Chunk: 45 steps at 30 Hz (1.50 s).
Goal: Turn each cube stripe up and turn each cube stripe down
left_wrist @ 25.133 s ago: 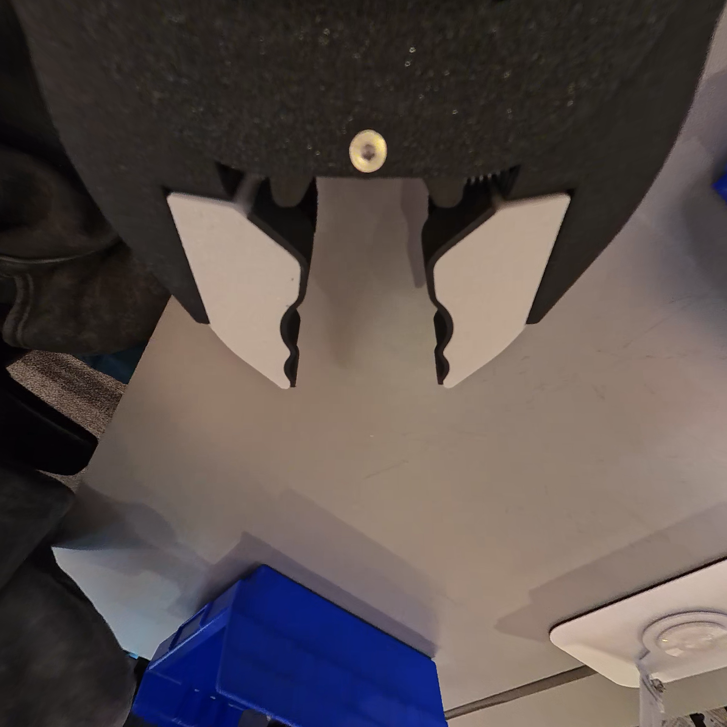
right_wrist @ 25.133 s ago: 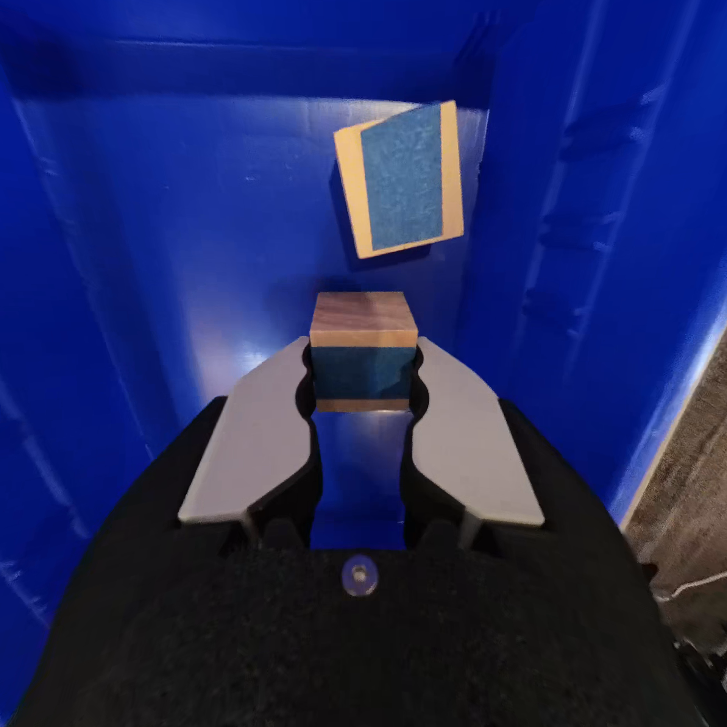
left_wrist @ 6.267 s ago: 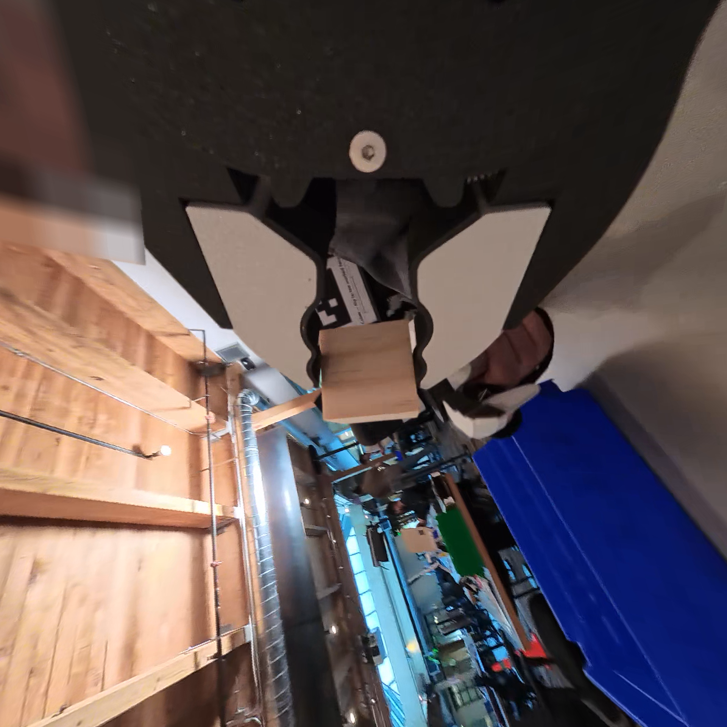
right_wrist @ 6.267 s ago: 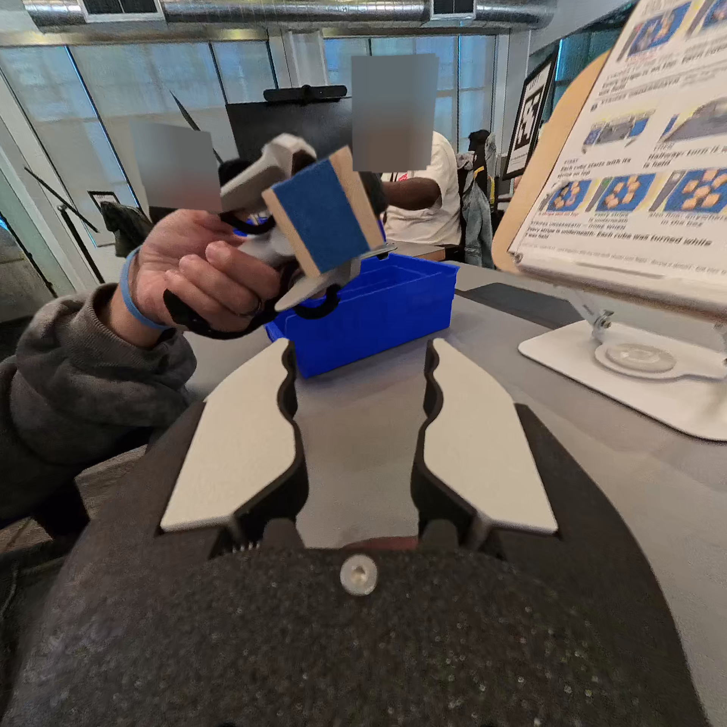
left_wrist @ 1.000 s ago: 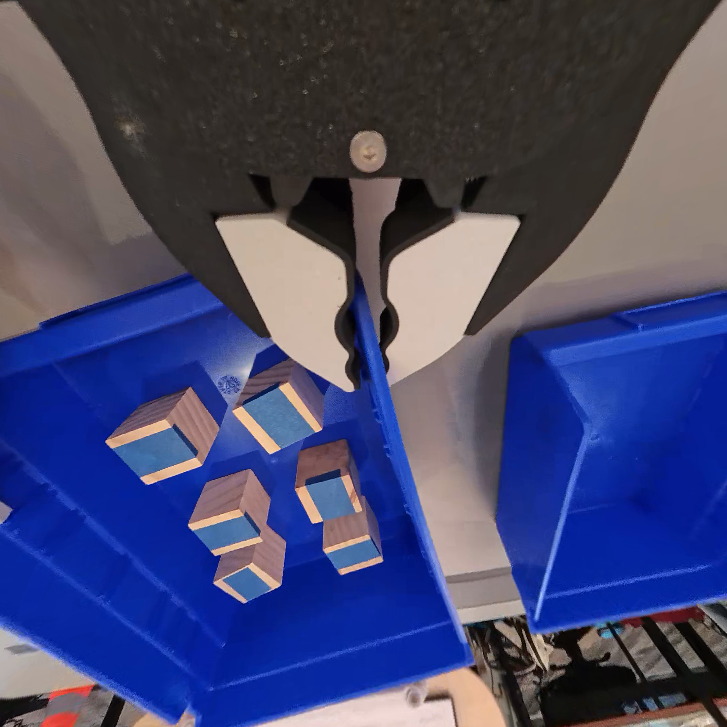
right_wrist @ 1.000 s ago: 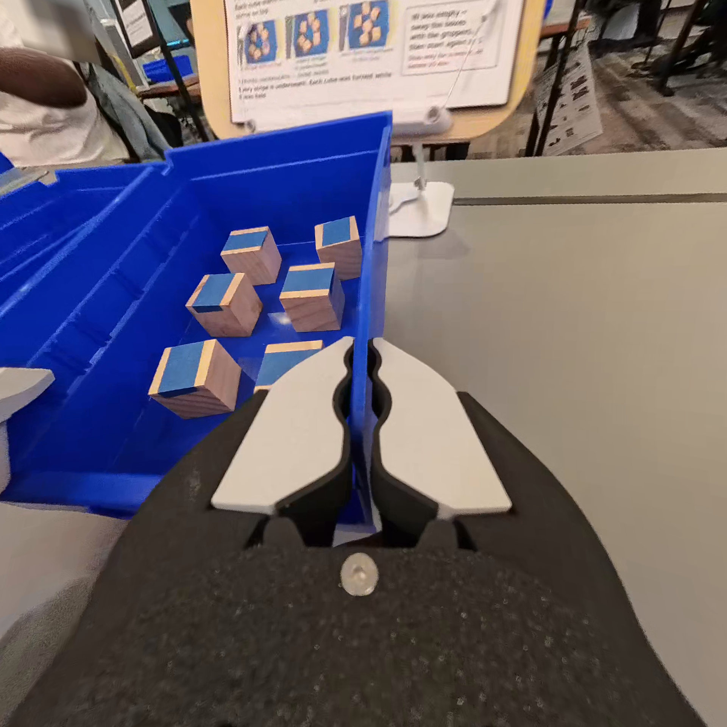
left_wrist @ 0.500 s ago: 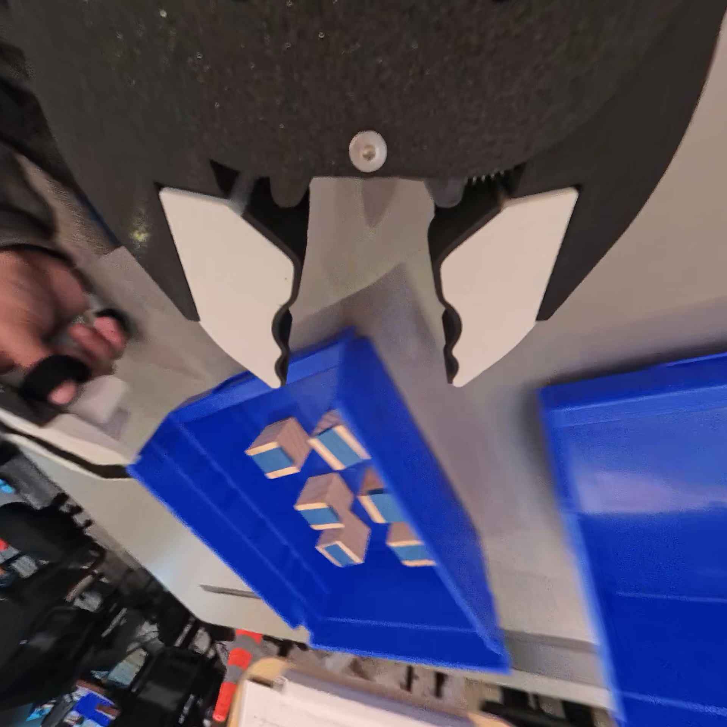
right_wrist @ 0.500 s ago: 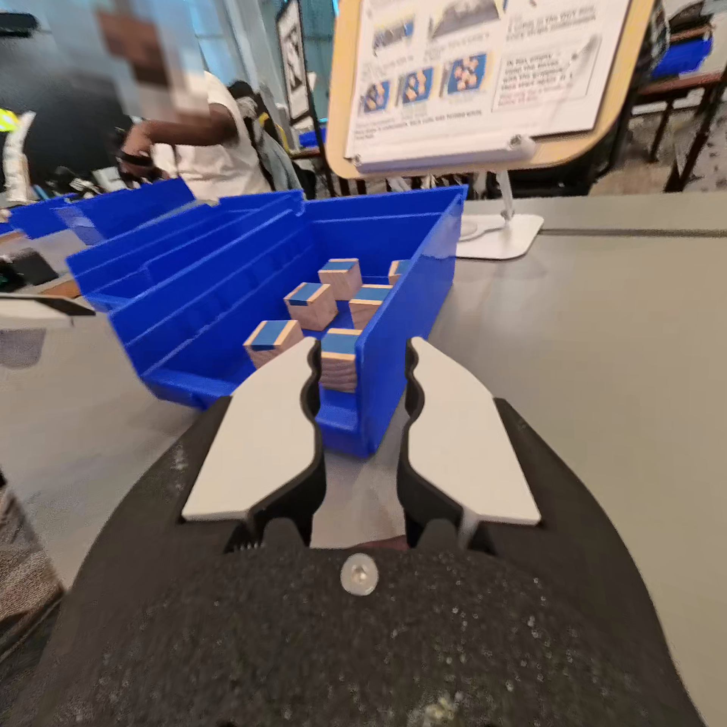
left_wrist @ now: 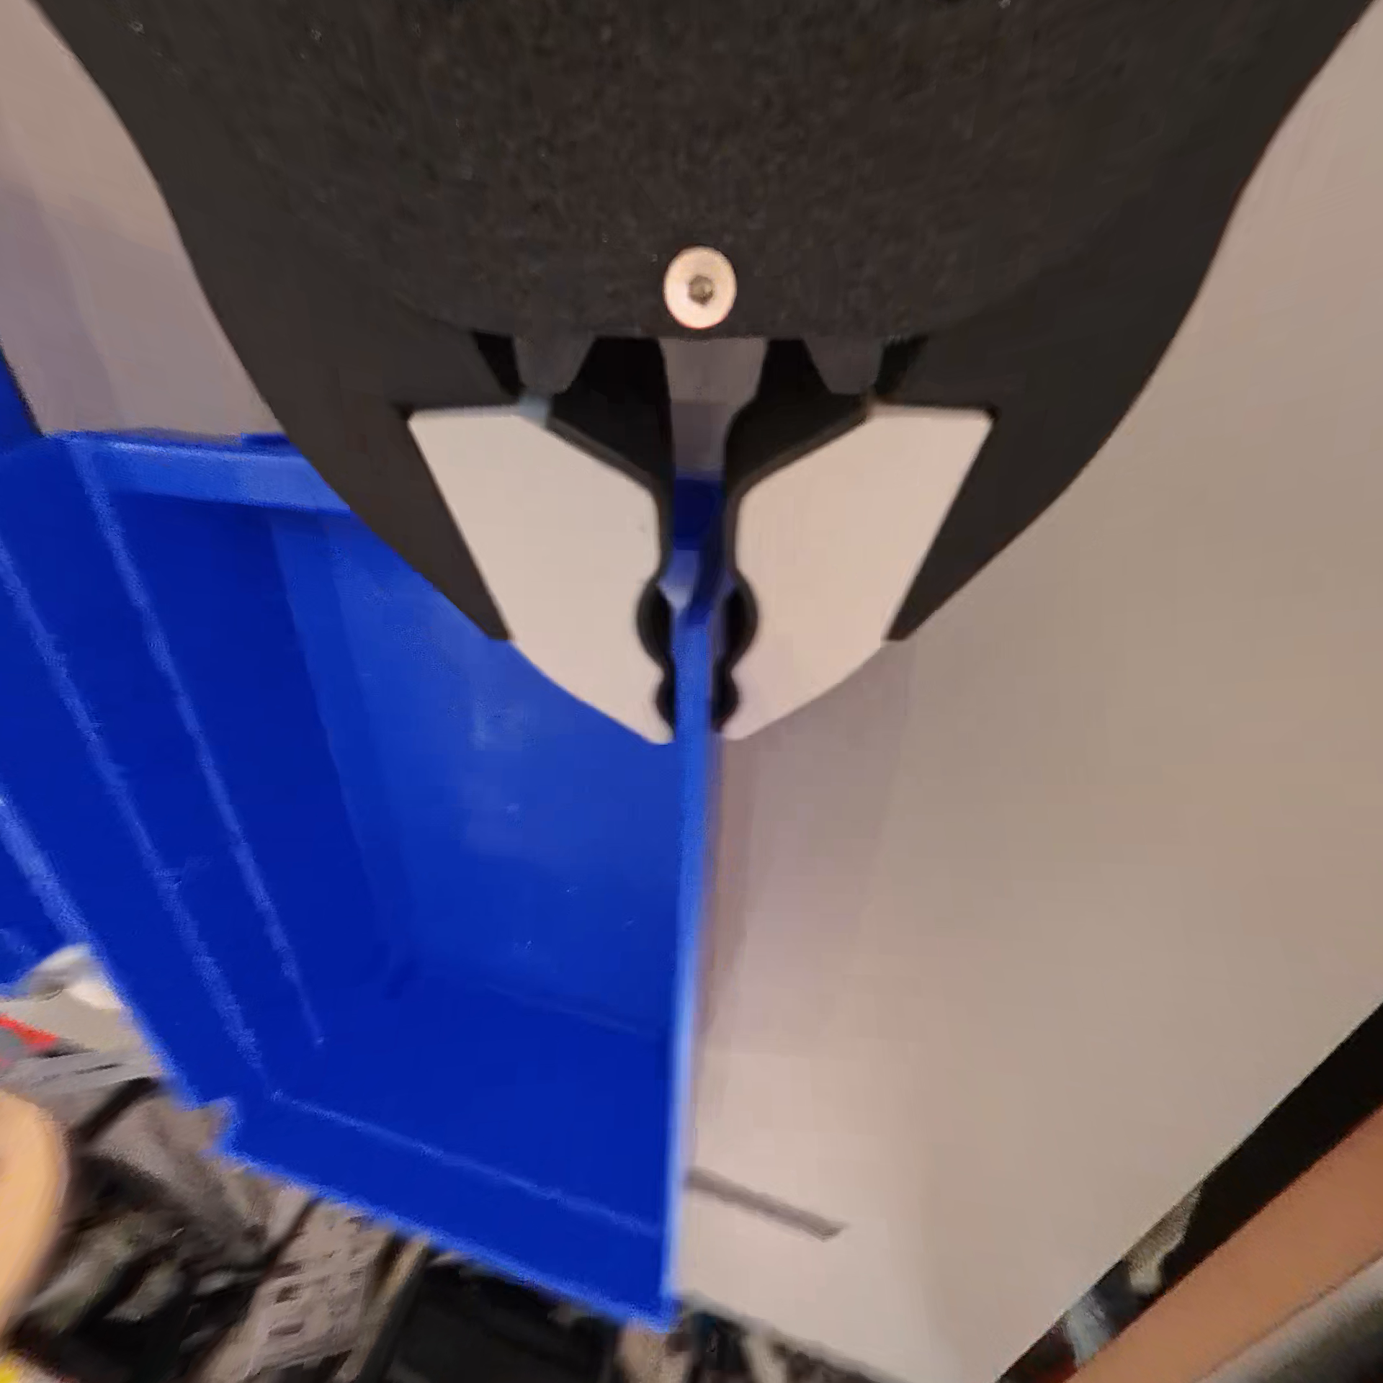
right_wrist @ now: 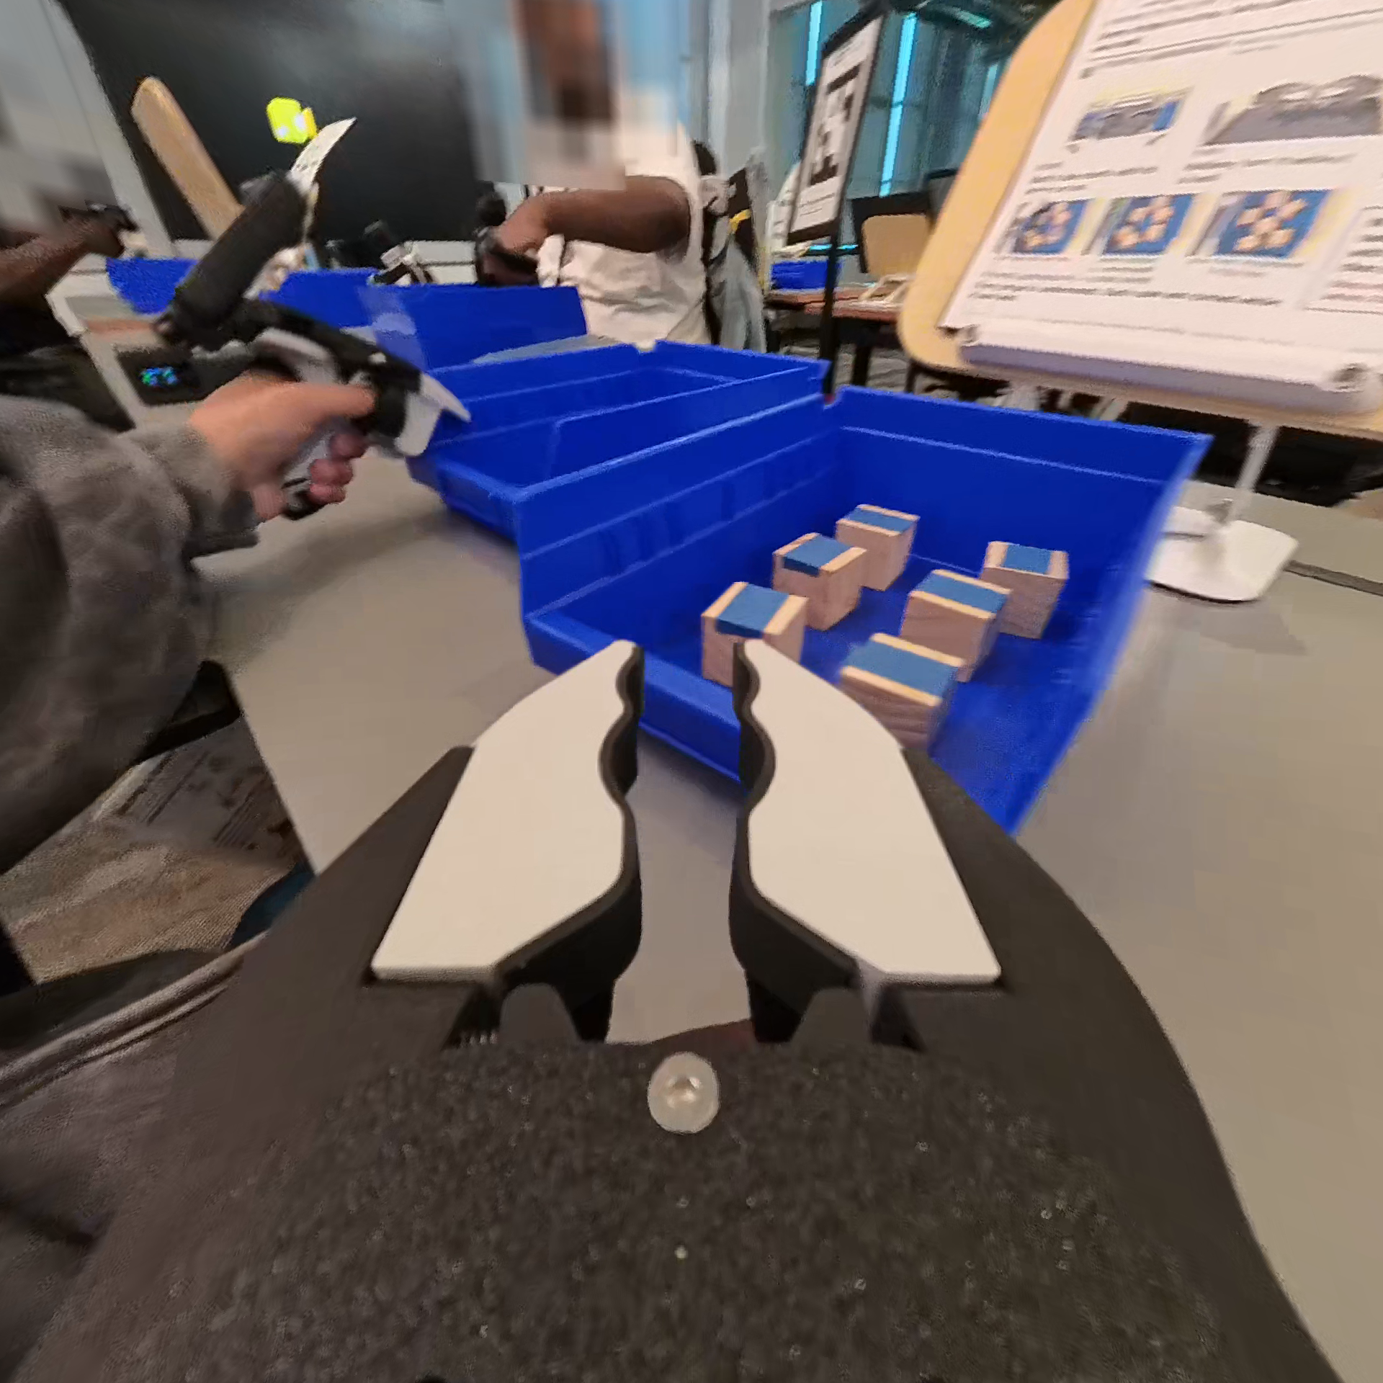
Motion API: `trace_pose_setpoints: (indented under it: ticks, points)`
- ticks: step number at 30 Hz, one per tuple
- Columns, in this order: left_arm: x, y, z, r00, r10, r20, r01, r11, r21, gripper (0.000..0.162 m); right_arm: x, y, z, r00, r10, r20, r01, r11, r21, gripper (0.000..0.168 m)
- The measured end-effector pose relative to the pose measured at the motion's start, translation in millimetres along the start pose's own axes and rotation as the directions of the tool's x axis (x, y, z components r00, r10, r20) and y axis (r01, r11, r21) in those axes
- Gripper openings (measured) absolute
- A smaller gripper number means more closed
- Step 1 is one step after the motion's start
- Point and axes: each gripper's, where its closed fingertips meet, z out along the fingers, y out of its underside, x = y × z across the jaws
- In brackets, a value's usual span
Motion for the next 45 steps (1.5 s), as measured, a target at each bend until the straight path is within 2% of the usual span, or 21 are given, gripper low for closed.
trace_pose_setpoints:
  ticks: [2,4,10,12,15,17,19,21,22,23,25,27,30,36,38,41,45]
  points:
    - [-0.2,2.6,-1.2,1.000,-0.030,0.003,0.030,1.000,-0.002,0.006,-22.7,4.5,7.0,0.998,-0.019,0.062,0.020,1.000,-0.024,0.025]
    - [-0.2,9.2,-11.7,1.000,0.000,0.023,0.000,1.000,-0.012,0.005,-45.4,5.6,13.1,0.993,-0.034,0.114,0.038,0.999,-0.031,0.029]
    - [2.0,49.4,-77.3,0.989,0.078,0.123,-0.078,0.997,-0.007,0.005,-118.3,20.1,48.8,0.976,-0.087,0.199,0.108,0.990,-0.095,0.046]
    - [7.6,66.0,-103.1,0.991,0.073,0.112,-0.075,0.997,0.020,0.008,-133.7,22.8,70.7,0.980,-0.099,0.171,0.122,0.985,-0.125,0.058]
    - [13.6,89.4,-140.0,0.993,0.062,0.098,-0.066,0.997,0.037,0.009,-155.7,18.2,104.1,0.987,-0.024,0.157,0.048,0.988,-0.149,0.070]
    - [18.3,101.3,-157.8,0.995,0.066,0.073,-0.069,0.997,0.035,0.008,-152.5,20.2,123.0,0.998,0.015,0.064,-0.004,0.986,-0.169,0.074]
    - [23.0,111.2,-171.9,0.996,0.080,0.045,-0.081,0.996,0.025,0.008,-147.0,23.3,133.8,0.998,0.056,-0.017,-0.058,0.980,-0.190,0.074]
    - [29.0,119.9,-183.3,0.996,0.085,0.016,-0.086,0.996,0.027,0.008,-158.1,21.5,137.3,0.996,0.073,0.045,-0.063,0.980,-0.190,0.060]
    - [31.8,123.2,-188.1,0.995,0.095,0.016,-0.095,0.995,0.038,0.008,-162.7,20.8,136.7,0.994,0.092,0.064,-0.077,0.977,-0.200,0.059]
    - [33.0,126.0,-193.0,0.994,0.106,0.034,-0.108,0.993,0.047,0.009,-162.6,18.9,134.8,0.995,0.088,0.050,-0.076,0.975,-0.208,0.051]
    - [31.2,129.3,-201.7,0.987,0.133,0.094,-0.140,0.987,0.073,0.007,-156.9,12.6,130.9,0.999,0.047,-0.001,-0.046,0.975,-0.218,0.025]
    - [38.5,126.0,-210.2,0.978,0.173,0.116,-0.189,0.972,0.141,0.008,-153.2,-3.0,128.0,1.000,-0.001,-0.024,-0.003,0.987,-0.160,0.020]
    - [63.8,105.9,-223.3,0.957,0.249,0.149,-0.280,0.929,0.243,0.009,-137.3,-40.6,116.3,0.992,-0.076,-0.101,0.070,0.996,-0.061,0.013]
    - [164.6,24.2,-225.7,0.933,0.352,0.074,-0.349,0.836,0.423,0.010,-64.0,-136.5,62.1,0.954,-0.132,-0.271,0.162,0.982,0.092,0.010]
    - [214.7,0.9,-218.7,0.926,0.378,-0.011,-0.333,0.829,0.449,0.010,-27.0,-160.6,32.7,0.933,-0.130,-0.336,0.170,0.981,0.091,0.010]
    - [304.6,-20.1,-200.2,0.873,0.470,-0.131,-0.372,0.815,0.445,0.011,39.7,-183.1,-24.6,0.881,-0.108,-0.461,0.155,0.986,0.065,0.010]
    - [430.8,-14.6,-158.6,0.788,0.562,-0.251,-0.435,0.797,0.419,0.011,139.8,-184.4,-108.4,0.736,-0.143,-0.662,0.119,0.990,-0.081,0.007]
